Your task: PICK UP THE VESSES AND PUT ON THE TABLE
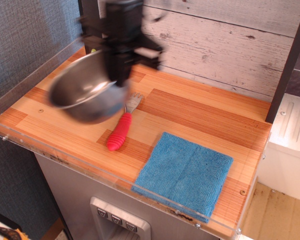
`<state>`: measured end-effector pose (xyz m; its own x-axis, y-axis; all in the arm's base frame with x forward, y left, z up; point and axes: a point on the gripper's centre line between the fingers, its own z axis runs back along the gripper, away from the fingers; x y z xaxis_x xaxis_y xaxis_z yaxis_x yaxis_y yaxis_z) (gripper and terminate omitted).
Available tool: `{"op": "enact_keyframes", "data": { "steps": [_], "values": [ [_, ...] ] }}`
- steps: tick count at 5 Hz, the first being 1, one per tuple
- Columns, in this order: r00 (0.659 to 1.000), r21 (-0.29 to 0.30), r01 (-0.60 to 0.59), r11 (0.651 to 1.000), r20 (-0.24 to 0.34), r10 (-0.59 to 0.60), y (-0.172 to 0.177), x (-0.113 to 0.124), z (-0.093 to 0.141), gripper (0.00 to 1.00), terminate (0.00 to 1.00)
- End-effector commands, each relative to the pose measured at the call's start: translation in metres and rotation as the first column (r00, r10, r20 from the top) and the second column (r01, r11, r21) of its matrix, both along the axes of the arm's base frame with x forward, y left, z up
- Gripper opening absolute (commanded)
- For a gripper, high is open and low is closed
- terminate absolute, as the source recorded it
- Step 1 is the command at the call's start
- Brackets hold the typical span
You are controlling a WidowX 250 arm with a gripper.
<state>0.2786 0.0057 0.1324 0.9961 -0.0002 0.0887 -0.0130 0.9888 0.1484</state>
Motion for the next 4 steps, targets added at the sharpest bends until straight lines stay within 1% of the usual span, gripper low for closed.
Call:
{"op": "enact_keyframes", "data": {
  "steps": [1,2,3,4],
  "values": [
    [0.985,-0.074,0.123,0.990,0.129,-0.113,-0.068,0.071,0.008,0.00,0.00],
    [0.981,-0.064,0.156,0.986,0.125,-0.148,-0.088,0.085,0.002,0.00,0.00],
    [0.985,-0.056,0.155,0.986,0.089,-0.150,-0.092,0.084,-0.012,0.00,0.00],
    [0.984,-0.066,0.176,0.982,0.045,-0.173,-0.094,0.085,-0.031,0.00,0.00]
  ]
}}
